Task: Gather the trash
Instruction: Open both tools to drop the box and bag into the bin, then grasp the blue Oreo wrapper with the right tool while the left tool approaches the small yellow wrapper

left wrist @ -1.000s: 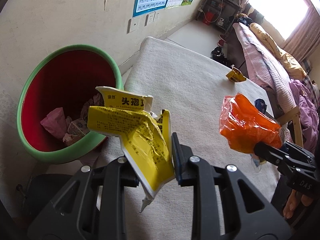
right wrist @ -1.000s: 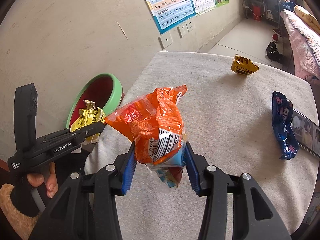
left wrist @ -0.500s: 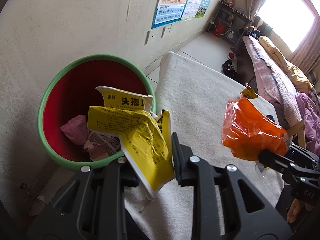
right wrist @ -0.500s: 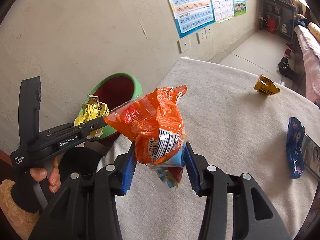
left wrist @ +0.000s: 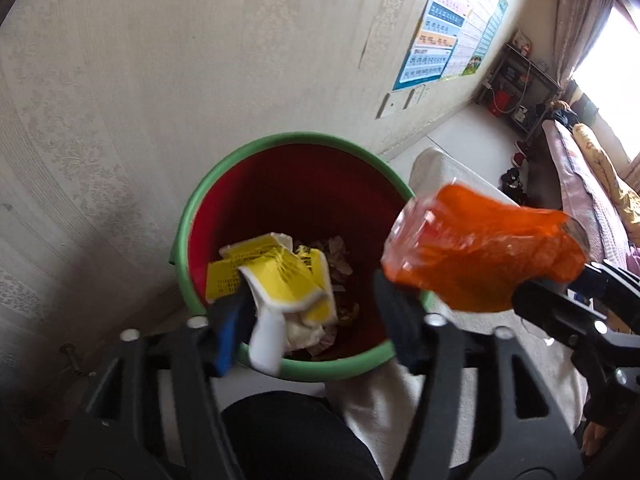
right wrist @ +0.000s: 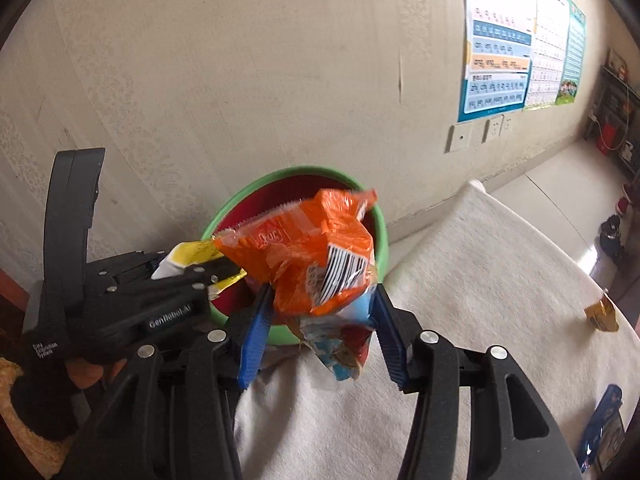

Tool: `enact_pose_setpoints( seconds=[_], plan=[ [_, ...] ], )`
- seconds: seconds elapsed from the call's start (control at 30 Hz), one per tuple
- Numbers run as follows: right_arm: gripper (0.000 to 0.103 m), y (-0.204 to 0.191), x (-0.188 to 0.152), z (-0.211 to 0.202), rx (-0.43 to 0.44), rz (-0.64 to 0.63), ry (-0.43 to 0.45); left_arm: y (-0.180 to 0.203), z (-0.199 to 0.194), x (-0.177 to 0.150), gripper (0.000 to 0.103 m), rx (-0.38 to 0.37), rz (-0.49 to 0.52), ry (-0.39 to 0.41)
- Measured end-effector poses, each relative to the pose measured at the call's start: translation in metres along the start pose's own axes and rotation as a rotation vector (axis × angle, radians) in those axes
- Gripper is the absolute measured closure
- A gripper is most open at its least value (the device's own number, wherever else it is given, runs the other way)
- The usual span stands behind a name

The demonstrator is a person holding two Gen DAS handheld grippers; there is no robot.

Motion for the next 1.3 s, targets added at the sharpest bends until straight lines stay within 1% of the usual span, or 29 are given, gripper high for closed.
enact_pose_setpoints(
  seconds=[0.03, 0.1, 0.2, 0.3, 0.4, 0.5, 0.53, 0.6, 0.63, 0.67, 0.73, 0.8, 0.87, 0.9, 0.93, 1.03, 1.07, 1.13, 1.2, 1.3],
  plan=[
    [0.04, -0.002, 0.002, -0.001, -0.006, -0.004, 0.011, -0.002, -0.002, 0.0, 0.037, 0.003, -0.01, 0.008],
    [0.034, 0.001, 0.001, -0.007, -0.006, 0.007, 0.033, -0.006, -0.002, -0.002, 0.037, 0.004, -0.022, 0.0],
    [0.032, 0.024, -0.016, -0.016, -0.046, 0.046, 0.034, -0.007, 0.001, -0.004, 0.034, 0.001, -0.016, -0.012],
    [0.032, 0.074, -0.053, -0.031, -0.13, 0.17, 0.012, -0.004, 0.007, -0.007, 0.034, -0.005, -0.014, -0.029],
    [0.032, 0.142, -0.1, -0.052, -0.307, 0.317, -0.004, 0.004, 0.009, -0.01, 0.034, -0.013, -0.007, -0.032],
    [0.032, 0.209, -0.148, -0.072, -0.505, 0.433, -0.055, 0.021, 0.011, -0.01, 0.034, -0.031, 0.023, -0.031],
    [0.032, 0.228, -0.163, -0.078, -0.556, 0.464, -0.074, 0.028, 0.012, -0.01, 0.034, -0.039, 0.037, -0.033],
    [0.033, 0.256, -0.188, -0.081, -0.622, 0.497, -0.124, 0.049, 0.015, -0.01, 0.034, -0.06, 0.073, -0.04],
    [0.039, 0.265, -0.196, -0.081, -0.629, 0.502, -0.141, 0.061, 0.017, -0.011, 0.034, -0.072, 0.092, -0.045],
    [0.043, 0.27, -0.203, -0.08, -0.63, 0.496, -0.158, 0.072, 0.019, -0.011, 0.034, -0.085, 0.109, -0.051],
    [0.055, 0.273, -0.212, -0.071, -0.623, 0.459, -0.197, 0.097, 0.025, -0.013, 0.034, -0.113, 0.139, -0.064],
    [0.059, 0.275, -0.217, -0.059, -0.586, 0.45, -0.224, 0.124, 0.03, -0.016, 0.034, -0.151, 0.176, -0.077],
    [0.065, 0.275, -0.22, -0.05, -0.566, 0.45, -0.233, 0.151, 0.036, -0.018, 0.034, -0.184, 0.214, -0.091],
    [0.077, 0.275, -0.219, -0.048, -0.558, 0.448, -0.227, 0.165, 0.04, -0.019, 0.034, -0.199, 0.235, -0.101],
    [0.084, 0.273, -0.218, -0.047, -0.542, 0.451, -0.22, 0.178, 0.042, -0.021, 0.034, -0.215, 0.254, -0.109],
    [0.085, 0.266, -0.211, -0.058, -0.452, 0.475, -0.159, 0.218, 0.054, -0.024, 0.034, -0.254, 0.316, -0.13],
    [0.085, 0.26, -0.211, -0.062, -0.407, 0.482, -0.134, 0.232, 0.06, -0.025, 0.034, -0.266, 0.337, -0.137],
    [0.086, 0.244, -0.213, -0.07, -0.347, 0.491, -0.096, 0.256, 0.072, -0.024, 0.031, -0.281, 0.374, -0.146],
    [0.085, 0.228, -0.222, -0.076, -0.31, 0.502, -0.057, 0.283, 0.086, -0.022, 0.028, -0.301, 0.404, -0.158],
    [0.085, 0.215, -0.234, -0.073, -0.293, 0.507, -0.058, 0.322, 0.109, -0.018, 0.026, -0.334, 0.436, -0.191]
  ],
)
Point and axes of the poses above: each gripper's, at about its wrist camera, not at the fingertips, and z roughly the way its jaws point, y to its right, x to its top, the point moved 2 cm from there along z, roughly the way its jaws point, and after that the axes turned 5 degrees about -x, right-handed, at the moved point
